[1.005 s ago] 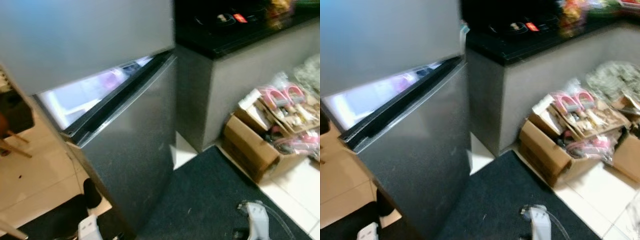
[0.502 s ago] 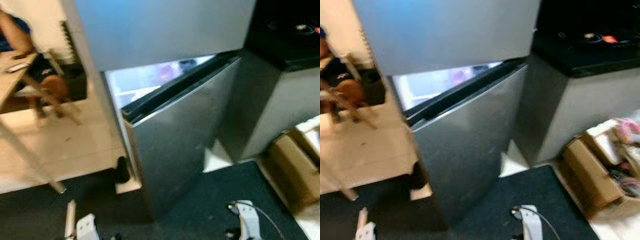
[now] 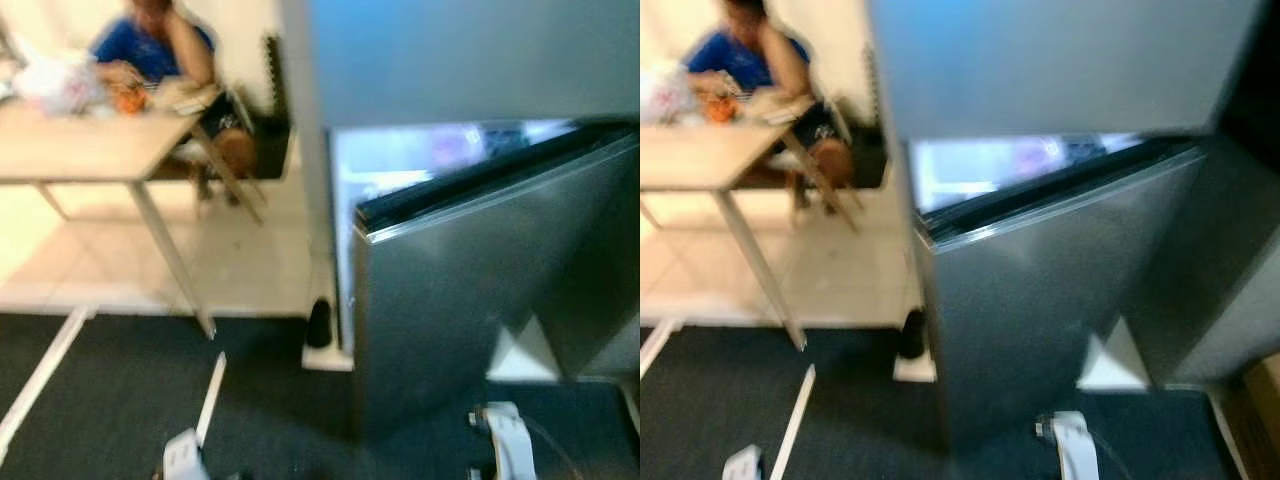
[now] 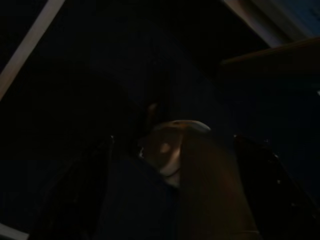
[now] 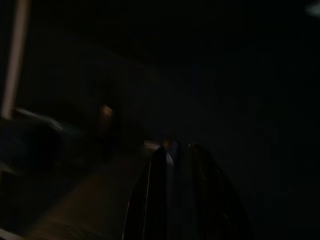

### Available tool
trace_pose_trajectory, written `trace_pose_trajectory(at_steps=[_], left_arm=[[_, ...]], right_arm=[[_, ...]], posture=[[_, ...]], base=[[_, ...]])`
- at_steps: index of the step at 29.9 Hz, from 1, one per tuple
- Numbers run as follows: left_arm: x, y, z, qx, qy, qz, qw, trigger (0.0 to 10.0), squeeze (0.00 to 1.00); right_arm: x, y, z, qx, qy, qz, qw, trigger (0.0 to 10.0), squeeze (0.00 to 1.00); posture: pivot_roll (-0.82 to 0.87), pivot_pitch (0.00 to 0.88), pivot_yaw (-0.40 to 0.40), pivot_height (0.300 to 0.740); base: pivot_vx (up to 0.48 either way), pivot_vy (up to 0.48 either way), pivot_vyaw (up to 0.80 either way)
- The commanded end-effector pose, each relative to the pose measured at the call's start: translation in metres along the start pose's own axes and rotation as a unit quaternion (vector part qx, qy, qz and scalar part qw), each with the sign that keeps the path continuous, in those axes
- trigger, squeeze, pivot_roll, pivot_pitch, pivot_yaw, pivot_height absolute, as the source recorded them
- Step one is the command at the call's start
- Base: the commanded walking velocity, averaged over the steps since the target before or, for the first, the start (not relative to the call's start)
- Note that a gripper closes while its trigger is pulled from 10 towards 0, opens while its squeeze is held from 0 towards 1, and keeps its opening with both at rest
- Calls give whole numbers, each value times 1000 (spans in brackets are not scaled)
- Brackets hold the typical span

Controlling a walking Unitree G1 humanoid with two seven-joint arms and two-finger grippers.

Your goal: Restocking fridge

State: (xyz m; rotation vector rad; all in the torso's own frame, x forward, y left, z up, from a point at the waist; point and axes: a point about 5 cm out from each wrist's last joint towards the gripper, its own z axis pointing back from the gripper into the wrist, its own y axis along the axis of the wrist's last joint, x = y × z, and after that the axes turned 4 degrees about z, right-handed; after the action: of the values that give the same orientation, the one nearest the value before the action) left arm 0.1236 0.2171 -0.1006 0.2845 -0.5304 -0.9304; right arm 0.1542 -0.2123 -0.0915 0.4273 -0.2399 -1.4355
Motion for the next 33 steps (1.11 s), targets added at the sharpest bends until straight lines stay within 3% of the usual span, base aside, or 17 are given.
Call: trace_pose_trajectory(at_steps=[1,12,22,33], left_arm=[[1,0,0,-3,-2,-4,1000,10000,0],[2,2,-1,-4,-10,-10,1000,10000,0],[4,0,-1,-9,-18,1,1000,10000,0],[2,0,-1,-3,-7,3,1000,10000,0]], right_arm=[[2,-4,1,-5,-4,0,1000,10000,0],[3,-5,1,-14,-16,21,1000,10000,0],[6,-6,1,-12,-34,2,999,10000,0],[5,4,1,15,-32,-5,999,10000,0]], posture=[[-55,0,12,740],[-55,0,14,740],[-55,0,13,740],[-56,0,15,740]], base=[[0,0,756],[0,0,691],[0,-337,0],[0,0,0]])
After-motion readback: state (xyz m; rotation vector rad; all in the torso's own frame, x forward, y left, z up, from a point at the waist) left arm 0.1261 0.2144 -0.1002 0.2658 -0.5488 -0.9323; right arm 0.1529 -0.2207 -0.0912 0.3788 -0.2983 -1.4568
